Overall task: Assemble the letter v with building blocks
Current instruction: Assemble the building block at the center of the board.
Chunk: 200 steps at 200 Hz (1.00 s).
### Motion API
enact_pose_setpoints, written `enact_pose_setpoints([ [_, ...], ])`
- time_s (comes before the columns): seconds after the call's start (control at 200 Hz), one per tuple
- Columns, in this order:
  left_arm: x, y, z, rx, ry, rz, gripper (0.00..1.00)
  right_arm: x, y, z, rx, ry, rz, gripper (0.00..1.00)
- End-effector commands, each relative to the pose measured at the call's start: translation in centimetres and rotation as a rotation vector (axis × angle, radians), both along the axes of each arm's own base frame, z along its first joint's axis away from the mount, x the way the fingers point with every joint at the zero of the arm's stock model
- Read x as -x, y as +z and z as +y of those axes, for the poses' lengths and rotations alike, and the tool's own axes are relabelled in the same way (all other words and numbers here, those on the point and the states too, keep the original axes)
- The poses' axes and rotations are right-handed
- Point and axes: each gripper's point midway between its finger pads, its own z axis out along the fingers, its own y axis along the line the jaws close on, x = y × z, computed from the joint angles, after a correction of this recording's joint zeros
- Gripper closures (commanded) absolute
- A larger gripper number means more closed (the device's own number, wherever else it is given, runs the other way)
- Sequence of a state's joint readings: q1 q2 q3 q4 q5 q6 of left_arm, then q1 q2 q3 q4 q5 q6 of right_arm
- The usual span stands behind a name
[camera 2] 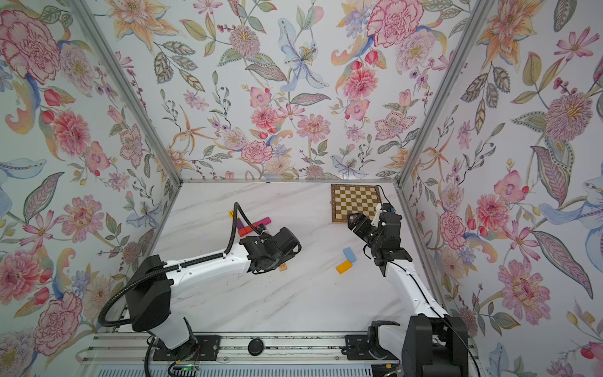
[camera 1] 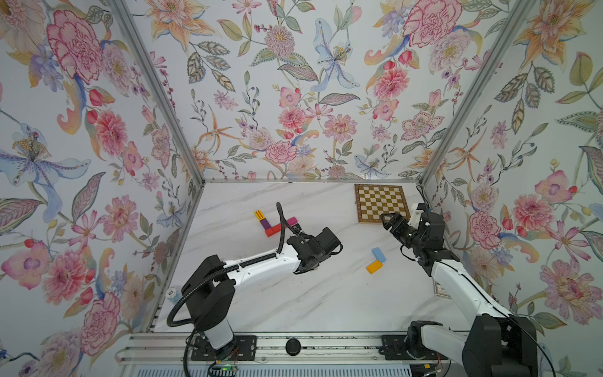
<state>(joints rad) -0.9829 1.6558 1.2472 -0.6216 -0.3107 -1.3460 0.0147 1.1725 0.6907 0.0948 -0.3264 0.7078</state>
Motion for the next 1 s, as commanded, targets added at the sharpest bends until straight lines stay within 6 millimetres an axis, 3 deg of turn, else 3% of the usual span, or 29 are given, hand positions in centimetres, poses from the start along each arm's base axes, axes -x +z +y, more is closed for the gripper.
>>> enact_pose_setpoints([
  [0.0, -0.9, 2.3, 2.3, -0.078, 0.006, -0.129, 0.24, -0.3, 0.4, 1.6, 0.005, 0.051, -0.006, 0.19],
  [0.08, -2.0, 4.6, 3.5, -0.065, 0.002, -0.212, 0.27, -0.3, 0.6, 4.1, 0.028, 0.139, -0.003, 0.19],
  [0.185, -3.6, 6.1, 5.0, -0.006, -0.024, -0.289, 0.33, 0.1, -0.8, 7.3, 0.075, 0.227, 0.045, 0.21],
  [0.31, -5.0, 7.3, 7.3, 0.092, -0.035, -0.381, 0.42, 1.6, -2.8, 11.4, 0.106, 0.355, 0.114, 0.34],
  [0.4, -5.3, 7.7, 9.3, 0.099, -0.033, -0.428, 0.47, 3.3, -4.6, 13.2, 0.144, 0.416, 0.179, 0.46],
  [0.536, -5.6, 6.8, 11.6, 0.061, -0.034, -0.410, 0.51, 6.3, -7.4, 15.7, 0.175, 0.510, 0.276, 0.70],
  [0.686, -6.0, 5.0, 11.8, 0.055, -0.090, -0.350, 0.51, 9.1, -10.7, 18.2, 0.203, 0.590, 0.383, 0.93],
  [0.811, -6.4, 3.9, 11.6, 0.047, -0.137, -0.314, 0.50, 10.5, -12.5, 18.5, 0.256, 0.604, 0.453, 0.95],
  [0.996, -6.9, 1.7, 11.2, 0.025, -0.182, -0.273, 0.51, 12.2, -13.5, 19.1, 0.278, 0.628, 0.492, 0.99],
])
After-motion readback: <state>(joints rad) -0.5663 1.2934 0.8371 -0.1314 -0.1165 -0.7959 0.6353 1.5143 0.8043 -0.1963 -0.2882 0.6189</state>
